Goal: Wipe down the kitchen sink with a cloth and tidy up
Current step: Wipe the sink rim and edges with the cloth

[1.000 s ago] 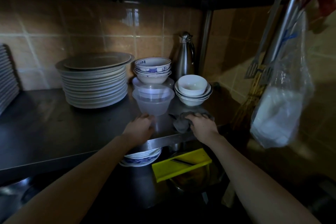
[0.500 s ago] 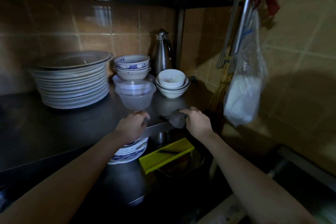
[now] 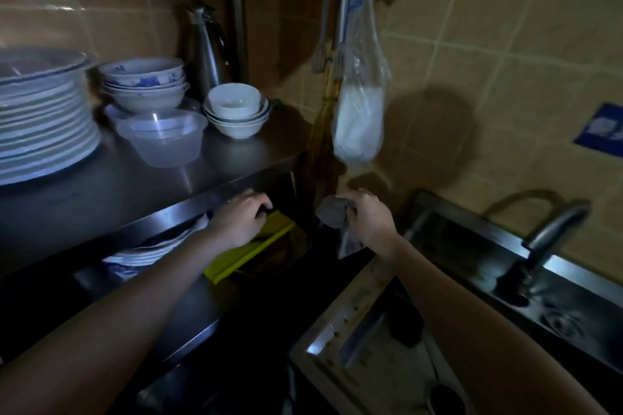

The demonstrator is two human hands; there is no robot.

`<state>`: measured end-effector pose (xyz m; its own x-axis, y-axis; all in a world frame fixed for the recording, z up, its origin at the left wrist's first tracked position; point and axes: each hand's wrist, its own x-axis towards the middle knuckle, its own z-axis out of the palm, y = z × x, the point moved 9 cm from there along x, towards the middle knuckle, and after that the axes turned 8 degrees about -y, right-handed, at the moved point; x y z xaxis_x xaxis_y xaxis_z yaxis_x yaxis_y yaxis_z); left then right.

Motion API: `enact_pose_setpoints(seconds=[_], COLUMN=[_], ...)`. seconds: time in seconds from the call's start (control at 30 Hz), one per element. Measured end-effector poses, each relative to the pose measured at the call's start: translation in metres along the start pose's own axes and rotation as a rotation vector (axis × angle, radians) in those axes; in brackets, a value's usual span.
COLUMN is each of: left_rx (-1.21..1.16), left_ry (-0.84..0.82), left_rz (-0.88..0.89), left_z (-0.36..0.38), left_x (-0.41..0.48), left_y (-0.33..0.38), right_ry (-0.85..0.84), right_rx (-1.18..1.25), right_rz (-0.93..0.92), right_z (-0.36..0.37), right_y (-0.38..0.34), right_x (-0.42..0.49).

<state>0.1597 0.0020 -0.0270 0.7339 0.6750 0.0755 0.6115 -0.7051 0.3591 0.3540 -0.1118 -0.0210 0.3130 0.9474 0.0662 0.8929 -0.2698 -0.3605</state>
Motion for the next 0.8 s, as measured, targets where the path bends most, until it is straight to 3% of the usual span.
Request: enact_pose_setpoints(seconds=[0.33,0.8], left_rx=[0.009,-0.071], left_ry=[-0.179,-0.398], left_rz=[0.064,0.015], left_z=[0.090,0.200], left_x=[-0.005,-0.060], left_y=[0.039,0.020], right_ry=[0.033,-0.051], right_rx=[0.061,0.062], right_rz=[0.172,0.220], right_z=[0.038,0.135], right_y=[0.069,0.082], right_x=[-0.079,-0.128])
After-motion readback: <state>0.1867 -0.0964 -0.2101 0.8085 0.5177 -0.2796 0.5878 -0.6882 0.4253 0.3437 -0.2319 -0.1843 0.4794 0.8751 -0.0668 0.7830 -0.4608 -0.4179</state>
